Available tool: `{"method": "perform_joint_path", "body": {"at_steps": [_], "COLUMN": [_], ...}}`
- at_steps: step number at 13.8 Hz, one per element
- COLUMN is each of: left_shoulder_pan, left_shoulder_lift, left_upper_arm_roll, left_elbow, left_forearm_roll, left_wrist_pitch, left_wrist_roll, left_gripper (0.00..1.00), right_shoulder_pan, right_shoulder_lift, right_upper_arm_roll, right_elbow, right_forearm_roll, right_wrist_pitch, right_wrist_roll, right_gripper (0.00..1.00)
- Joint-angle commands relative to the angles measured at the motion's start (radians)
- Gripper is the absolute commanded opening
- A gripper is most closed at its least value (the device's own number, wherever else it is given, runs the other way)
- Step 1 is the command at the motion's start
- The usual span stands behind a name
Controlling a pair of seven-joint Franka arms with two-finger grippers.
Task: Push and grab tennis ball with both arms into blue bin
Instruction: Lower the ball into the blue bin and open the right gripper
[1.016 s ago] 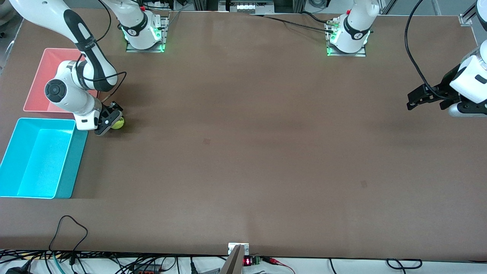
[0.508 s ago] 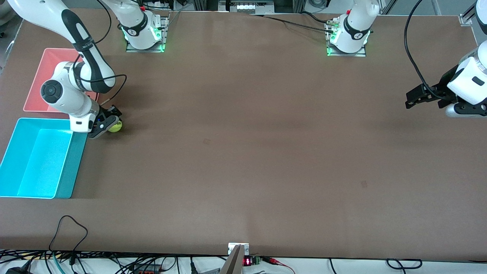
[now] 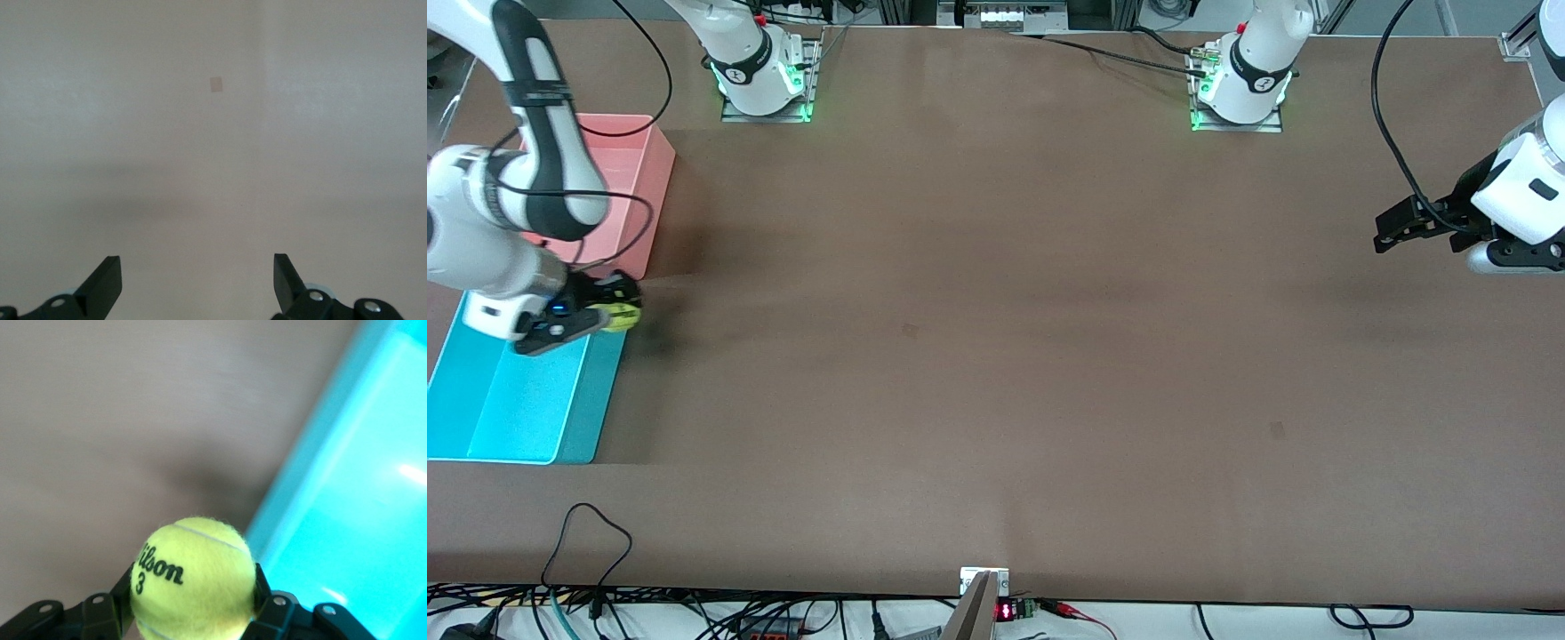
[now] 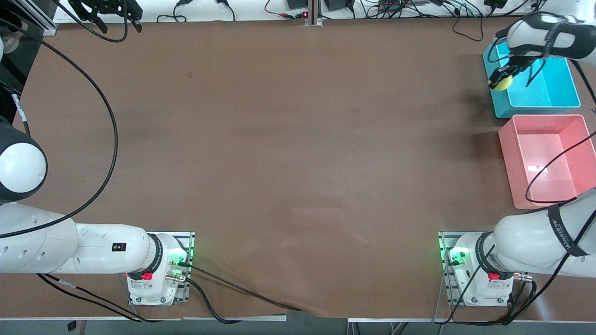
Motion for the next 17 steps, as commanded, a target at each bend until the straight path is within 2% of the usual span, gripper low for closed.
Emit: {"method": "perform_joint_path", "body": {"at_steps": [1, 3, 6, 11, 16, 17], "left_shoulder_pan": [0.007, 0.007, 0.005, 0.005, 0.005, 0.005], "left_shoulder_lift": [0.000, 0.000, -0.002, -0.002, -0.003, -0.003], "left_upper_arm_roll": [-0.006, -0.006, -0.007, -0.007, -0.007, -0.006], "left_elbow": [0.014, 0.014, 0.017, 0.020, 0.020, 0.019], "left_forearm_roll": [-0.006, -0.006, -0.006, -0.005, -0.003, -0.003], "left_wrist_pitch": [-0.019, -0.019, -0.019, -0.019, -0.019, -0.019], "left_wrist_roll": [0.008, 0.008, 0.008, 0.008, 0.011, 0.011], "left_gripper": [1.00, 1.00, 1.00, 1.00, 1.00, 1.00], "right_shoulder_pan": [-0.012, -0.012, -0.036, -0.090, -0.119, -0.119], "right_shoulder_lift": [0.034, 0.060, 0.124, 0.241, 0.290, 0.290], "right_upper_arm_roll": [-0.058, -0.102, -0.134, -0.135, -0.132, -0.130], "right_elbow": [0.090, 0.113, 0.131, 0.128, 0.121, 0.121], "right_forearm_roll": [0.049, 0.053, 0.049, 0.040, 0.045, 0.045], "right_wrist_pitch": [-0.028, -0.020, -0.013, 0.075, 0.075, 0.075], "right_wrist_roll": [0.017, 0.026, 0.051, 0.043, 0.047, 0.046], "right_gripper": [0.00, 0.01, 0.01, 0.04, 0.13, 0.18]}}
